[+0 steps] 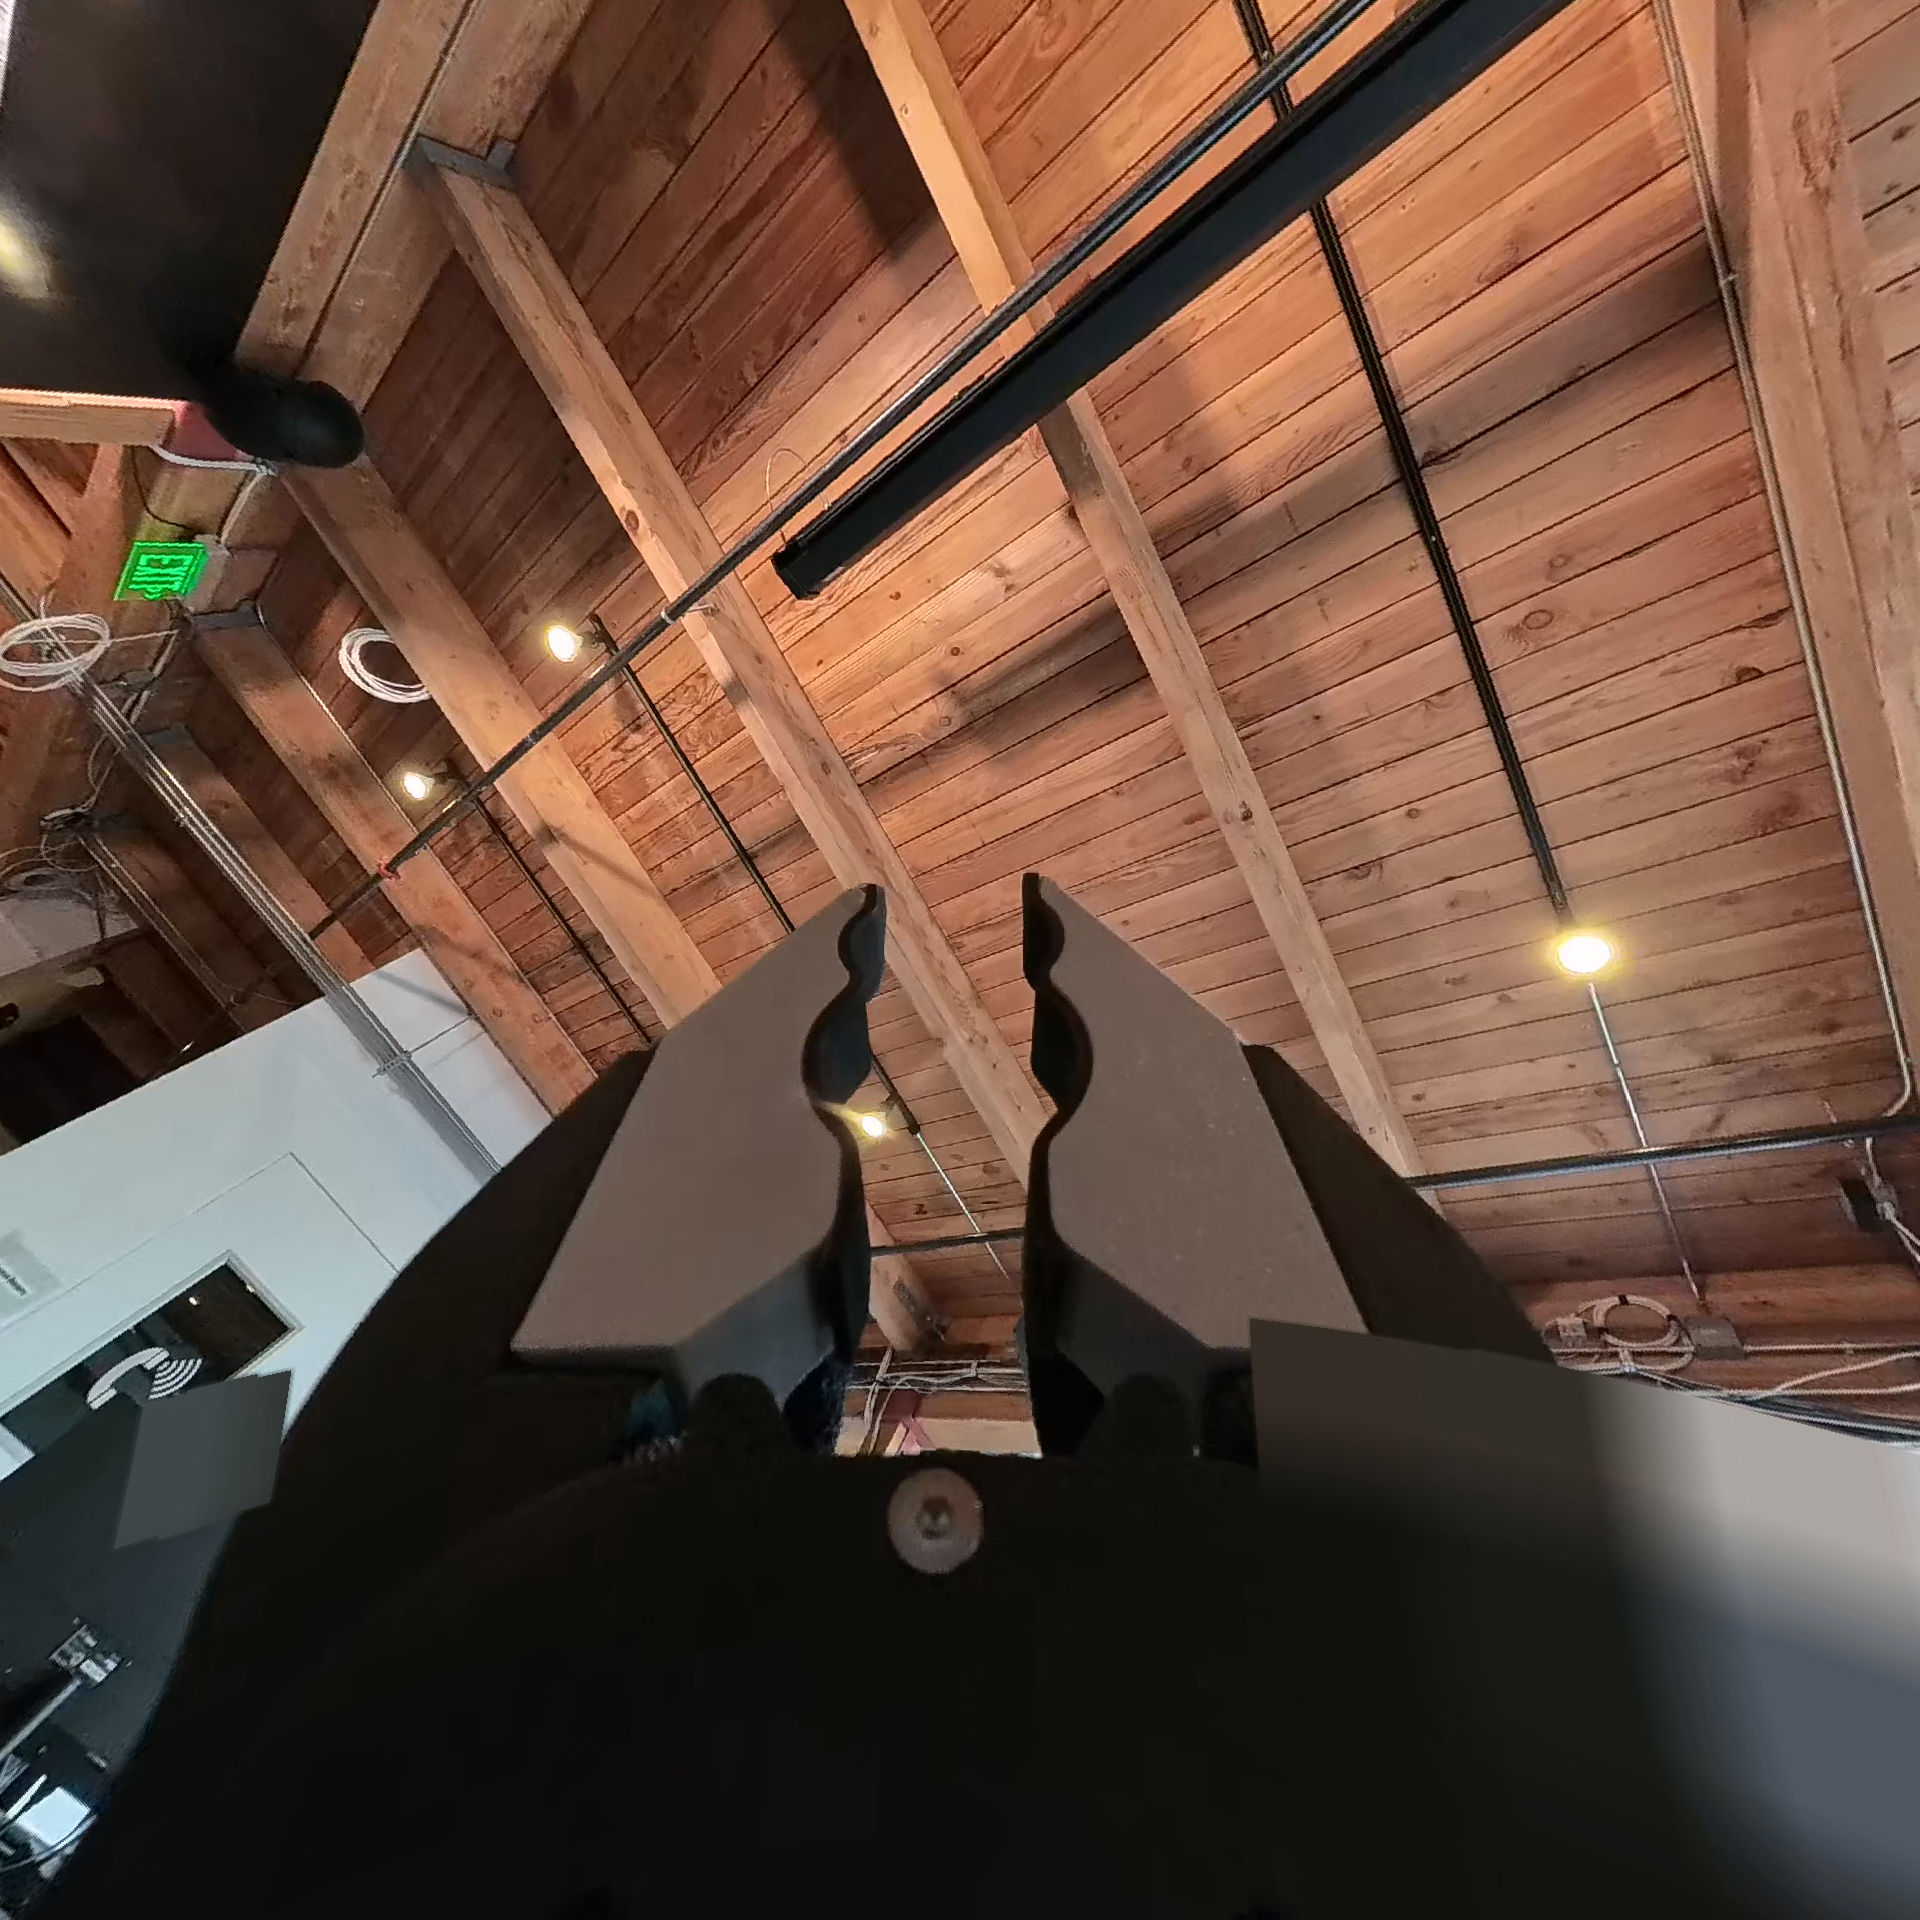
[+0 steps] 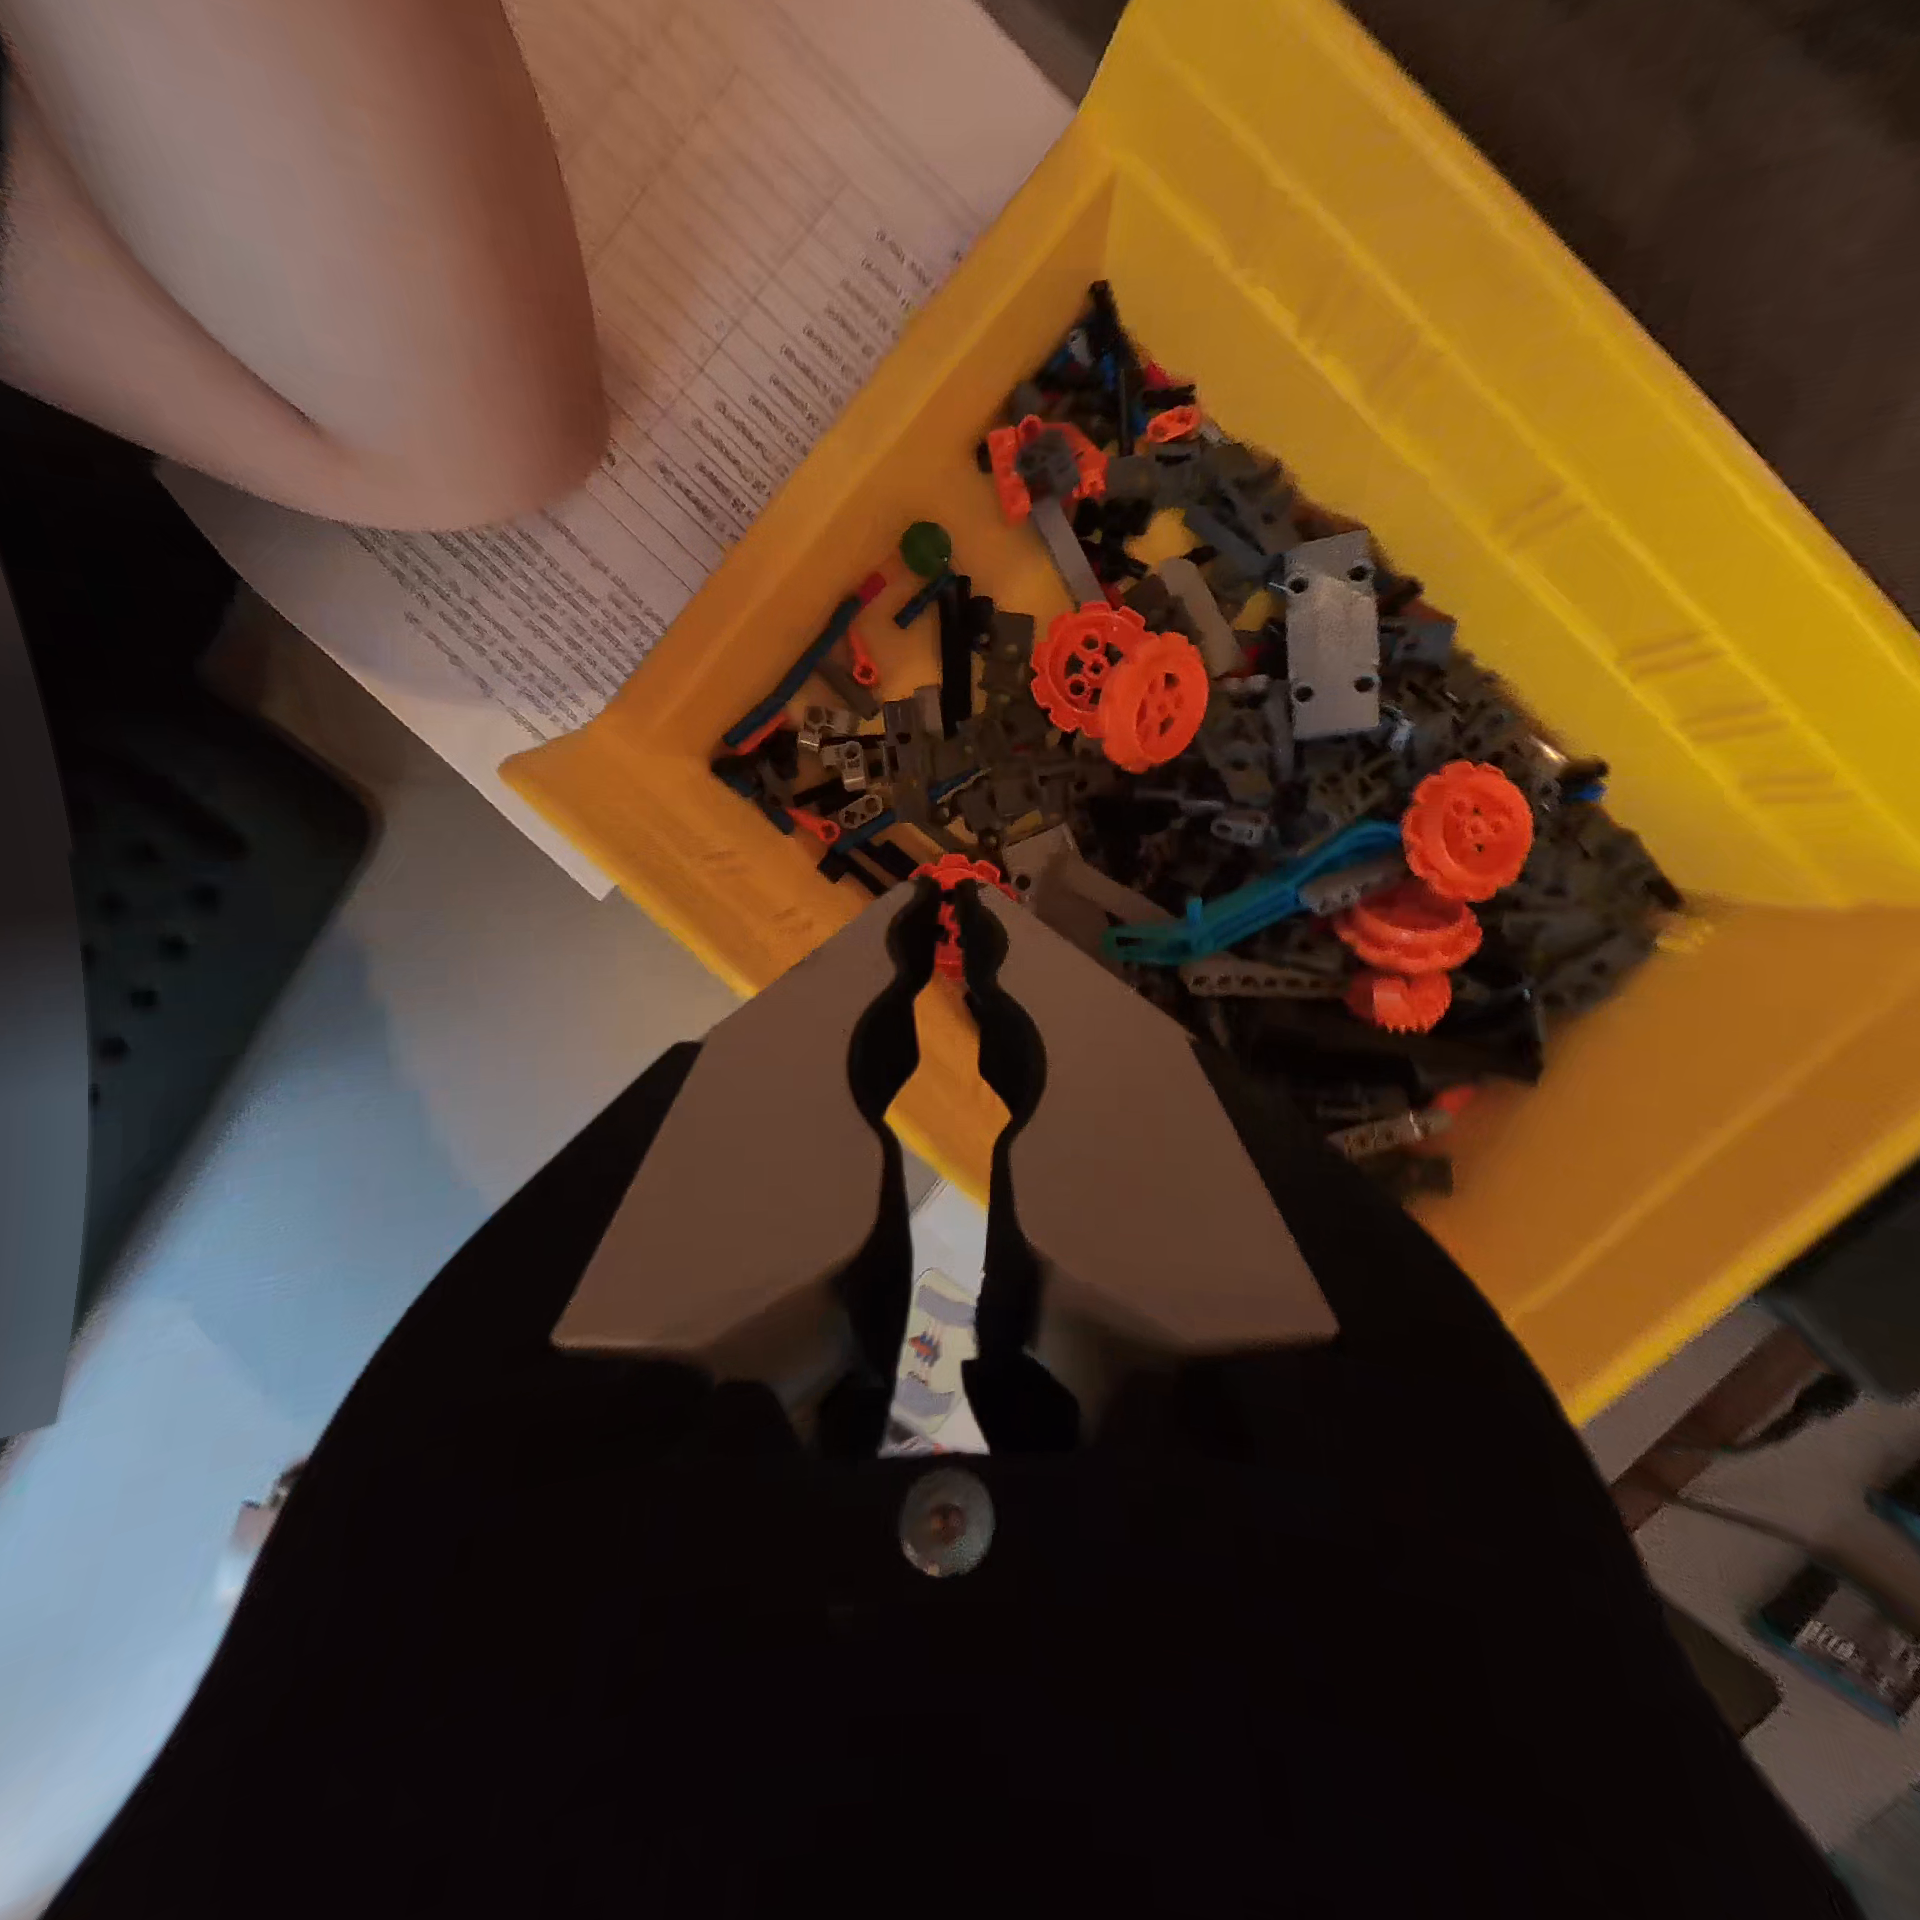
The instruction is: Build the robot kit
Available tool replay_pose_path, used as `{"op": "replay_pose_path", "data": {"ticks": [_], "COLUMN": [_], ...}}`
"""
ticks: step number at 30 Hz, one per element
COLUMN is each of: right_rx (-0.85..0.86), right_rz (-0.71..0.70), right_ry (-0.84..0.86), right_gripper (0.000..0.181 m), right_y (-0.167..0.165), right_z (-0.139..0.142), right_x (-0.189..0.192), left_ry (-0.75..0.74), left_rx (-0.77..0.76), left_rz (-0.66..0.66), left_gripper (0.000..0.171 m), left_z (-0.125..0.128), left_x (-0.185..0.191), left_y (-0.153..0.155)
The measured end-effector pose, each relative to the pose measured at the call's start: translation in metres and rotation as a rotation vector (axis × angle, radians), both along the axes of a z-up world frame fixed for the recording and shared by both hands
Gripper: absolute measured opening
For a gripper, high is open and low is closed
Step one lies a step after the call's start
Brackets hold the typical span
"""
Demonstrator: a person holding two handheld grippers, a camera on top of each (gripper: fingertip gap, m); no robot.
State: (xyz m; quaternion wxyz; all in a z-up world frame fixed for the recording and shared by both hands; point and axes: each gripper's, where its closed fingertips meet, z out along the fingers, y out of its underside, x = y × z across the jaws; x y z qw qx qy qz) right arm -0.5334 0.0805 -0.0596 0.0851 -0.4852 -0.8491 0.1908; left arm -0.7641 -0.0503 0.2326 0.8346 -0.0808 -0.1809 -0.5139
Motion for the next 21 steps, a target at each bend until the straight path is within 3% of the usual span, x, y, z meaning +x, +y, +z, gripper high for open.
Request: {"op": "replay_pose_path", "data": {"ticks": [6,11,15,21], "right_rx": [-0.034,0.005,0.006,0.155], "right_rz": [0.194,0.312,0.341,0.368], "right_ry": [-0.227,-0.424,-0.525,-0.537], "right_gripper": [0.0,0.0,0.0,0.0], "right_y": [-0.023,-0.02,-0.022,-0.003], "right_z": [-0.052,-0.091,-0.107,-0.114], "right_x": [-0.013,0.008,0.022,0.021], "left_ry": [0.013,0.013,0.015,0.017], "left_rx": [-0.001,0.001,0.001,0.003], "left_rz": [-0.016,-0.019,-0.025,-0.026], "left_gripper": [0.024,0.023,0.023,0.023], "left_z": [0.002,0.002,0.002,0.002], "left_x": [0.004,0.005,0.005,0.006], "left_y": [0.003,0.004,0.005,0.005]}}
